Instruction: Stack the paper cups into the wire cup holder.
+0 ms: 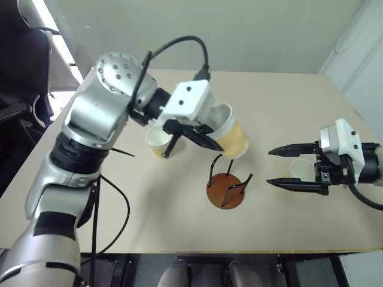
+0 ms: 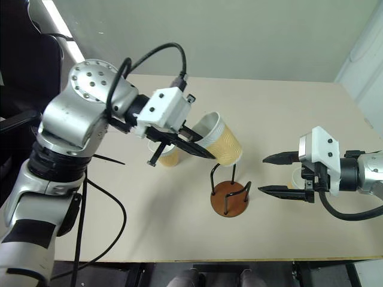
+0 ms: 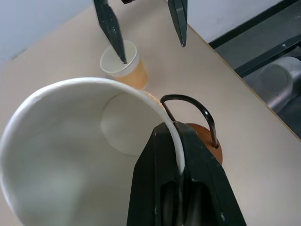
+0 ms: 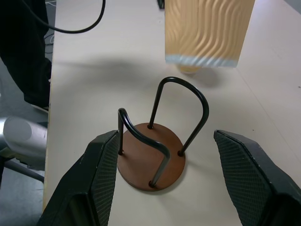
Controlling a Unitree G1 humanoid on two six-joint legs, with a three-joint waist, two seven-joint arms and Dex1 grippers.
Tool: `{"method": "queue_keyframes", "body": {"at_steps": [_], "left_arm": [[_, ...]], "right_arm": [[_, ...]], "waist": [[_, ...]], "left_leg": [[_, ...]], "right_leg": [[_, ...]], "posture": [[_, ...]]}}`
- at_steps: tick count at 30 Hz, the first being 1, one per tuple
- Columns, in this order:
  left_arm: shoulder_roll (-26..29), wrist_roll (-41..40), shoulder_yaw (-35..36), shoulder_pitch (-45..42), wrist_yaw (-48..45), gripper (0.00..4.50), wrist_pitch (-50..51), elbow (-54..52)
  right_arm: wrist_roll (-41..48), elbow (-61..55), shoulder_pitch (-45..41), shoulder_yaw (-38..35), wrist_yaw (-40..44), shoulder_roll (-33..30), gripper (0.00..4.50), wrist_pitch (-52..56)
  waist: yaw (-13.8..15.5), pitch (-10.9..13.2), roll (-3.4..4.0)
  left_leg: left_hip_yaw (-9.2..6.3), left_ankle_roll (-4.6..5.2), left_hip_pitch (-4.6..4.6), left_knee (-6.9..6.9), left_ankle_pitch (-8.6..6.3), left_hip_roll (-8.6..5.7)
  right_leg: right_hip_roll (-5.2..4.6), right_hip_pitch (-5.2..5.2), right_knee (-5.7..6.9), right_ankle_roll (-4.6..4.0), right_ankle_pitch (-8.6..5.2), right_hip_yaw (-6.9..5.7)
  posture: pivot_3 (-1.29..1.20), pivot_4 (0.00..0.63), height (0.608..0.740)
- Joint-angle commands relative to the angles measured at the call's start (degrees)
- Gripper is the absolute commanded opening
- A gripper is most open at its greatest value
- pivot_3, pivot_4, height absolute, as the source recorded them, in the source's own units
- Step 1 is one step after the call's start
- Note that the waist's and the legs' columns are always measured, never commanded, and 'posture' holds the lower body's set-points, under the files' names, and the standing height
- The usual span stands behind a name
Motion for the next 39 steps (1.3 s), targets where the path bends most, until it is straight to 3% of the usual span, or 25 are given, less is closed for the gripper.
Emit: {"method": "queue_keyframes", "body": {"at_steps": [1,21,30,34,39], "left_arm": [[-0.98,0.63,-0.62,-1.74,-2.05,0.05,-1.31,-0.54],[-0.08,6.55,-9.27,-0.13,-2.57,0.05,-9.21,-0.59],[0.50,6.51,-9.33,1.26,-2.57,0.05,-10.37,-1.62],[0.76,4.77,-8.64,1.19,-2.57,0.90,-10.43,-1.48],[1.54,3.98,-8.68,1.38,-2.57,2.64,-11.46,-0.76]], "right_arm": [[0.49,-0.72,-0.75,-2.41,-0.35,-0.84,3.24,-0.02],[0.20,-0.49,-1.66,-1.70,-1.55,-0.81,3.24,0.22],[0.08,-0.63,-1.42,-1.92,-1.34,-0.80,3.24,0.17],[-0.14,-0.76,-0.96,-2.14,-1.41,-0.74,3.24,0.03],[-0.33,-0.84,-0.64,-2.15,-1.63,-0.63,3.24,0.02]], "waist": [[-0.03,0.00,0.00],[0.00,0.00,0.00],[0.00,0.00,0.00],[0.15,0.00,0.00],[0.18,0.00,0.00]], "left_leg": [[0.00,0.01,-0.01,0.00,0.00,0.00],[0.01,0.03,0.00,0.02,-0.01,0.00],[0.01,0.04,0.01,0.02,-0.02,0.00],[0.01,0.05,0.00,0.03,-0.01,0.00],[0.01,0.06,0.00,0.04,-0.02,-0.01]], "right_leg": [[0.00,0.00,-0.01,0.01,0.01,0.00],[0.00,0.02,-0.01,0.05,-0.01,0.01],[0.00,0.02,-0.01,0.06,-0.01,0.01],[0.00,0.02,0.00,0.06,-0.01,0.01],[-0.01,0.03,-0.02,0.08,0.00,0.01]], "posture": [[0.00,0.150,0.740],[0.00,0.150,0.740],[0.00,0.150,0.740],[0.00,0.150,0.740],[0.00,0.150,0.740]]}}
